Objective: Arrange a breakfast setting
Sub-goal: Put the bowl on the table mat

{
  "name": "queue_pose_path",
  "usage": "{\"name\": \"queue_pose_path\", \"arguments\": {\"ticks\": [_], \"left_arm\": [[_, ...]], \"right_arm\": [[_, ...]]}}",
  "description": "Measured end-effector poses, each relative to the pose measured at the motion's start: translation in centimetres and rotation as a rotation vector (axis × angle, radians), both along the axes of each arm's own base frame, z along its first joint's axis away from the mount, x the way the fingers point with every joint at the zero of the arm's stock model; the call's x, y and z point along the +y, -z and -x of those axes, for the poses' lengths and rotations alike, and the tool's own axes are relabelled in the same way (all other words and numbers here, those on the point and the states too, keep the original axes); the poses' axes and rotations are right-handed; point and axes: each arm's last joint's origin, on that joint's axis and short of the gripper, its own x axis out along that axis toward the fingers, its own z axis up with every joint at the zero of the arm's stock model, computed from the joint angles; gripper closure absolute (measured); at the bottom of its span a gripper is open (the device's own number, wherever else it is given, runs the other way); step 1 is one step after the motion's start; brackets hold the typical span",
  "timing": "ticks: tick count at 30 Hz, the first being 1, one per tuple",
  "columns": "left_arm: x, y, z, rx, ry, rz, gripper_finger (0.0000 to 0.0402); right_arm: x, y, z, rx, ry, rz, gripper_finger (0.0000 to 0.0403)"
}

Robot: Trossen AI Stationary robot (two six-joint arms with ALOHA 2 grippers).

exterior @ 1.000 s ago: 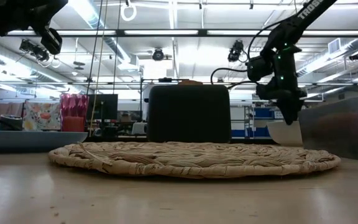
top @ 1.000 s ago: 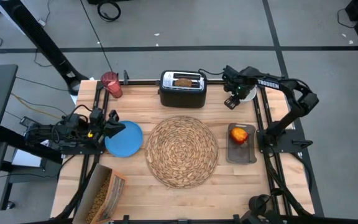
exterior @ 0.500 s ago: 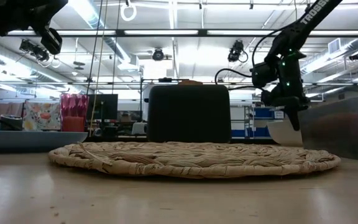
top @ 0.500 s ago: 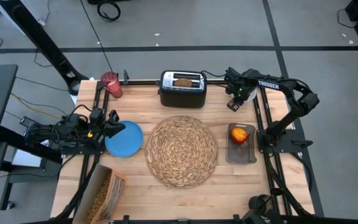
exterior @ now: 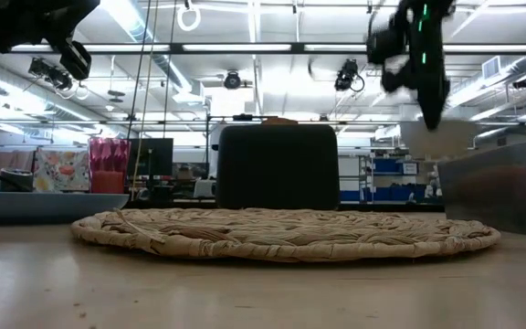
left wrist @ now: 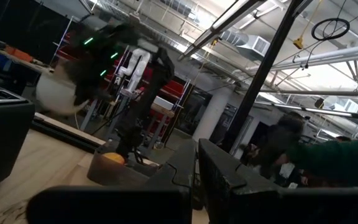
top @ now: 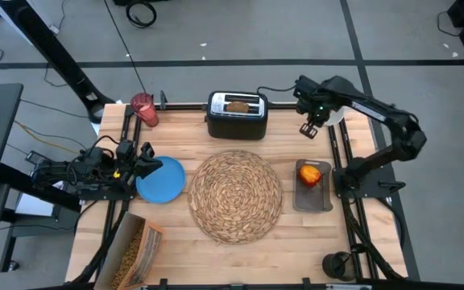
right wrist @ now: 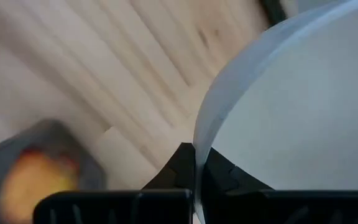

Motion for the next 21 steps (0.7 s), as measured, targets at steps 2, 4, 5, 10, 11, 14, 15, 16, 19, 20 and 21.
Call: {"name": "queue_pose_path", "arguments": {"ticks": [2,4,5,10,11,14,15,16,19,20,21], "left_arm": [[0.0,0.0,0.0,0.000,0.000,0.000,0.0374],[0.0,0.0,0.0,0.000,0.000,-0.001,0.0374],[0.0,0.0,0.0,0.000,0.000,-0.001,0.0374],[0.0,0.0,0.0,0.000,-0.002,-0.005,0.0374],[0.0,0.0,0.0,0.000,-0.001,-0.002,0.0374],[0.0,0.0,0.0,-0.001,0.000,0.000,0.0374],[0.0,0.0,0.0,-0.001,0.000,0.000,0.0374],[0.0,0.0,0.0,-0.001,0.000,0.001,0.0374],[0.0,-0.2,0.1,-0.016,0.024,0.029,0.0374],[-0.1,-0.6,0.2,-0.021,0.041,0.028,0.0374],[-0.1,-1.1,0.4,-0.027,0.060,0.018,0.0374]], "right_arm": [[2.0,-2.9,-0.4,-0.038,-0.030,0.018,0.0394],[4.1,-5.4,-1.1,-0.100,-0.062,0.039,0.0394],[5.1,-6.4,-1.6,-0.153,-0.082,0.048,0.0394],[10.3,-9.0,-4.8,-0.293,-0.227,0.014,0.0394],[11.3,-8.9,-5.7,-0.290,-0.257,-0.002,0.0394],[14.6,-8.3,-8.9,-0.329,-0.393,-0.043,0.0394],[15.8,-7.9,-10.1,-0.343,-0.444,-0.062,0.0394],[17.0,-7.2,-11.4,-0.354,-0.493,-0.083,0.0394],[20.3,-4.4,-15.1,-0.357,-0.593,-0.113,0.0394],[21.1,-3.4,-16.1,-0.348,-0.615,-0.117,0.0394],[21.9,-2.3,-17.0,-0.332,-0.639,-0.119,0.0394]]}}
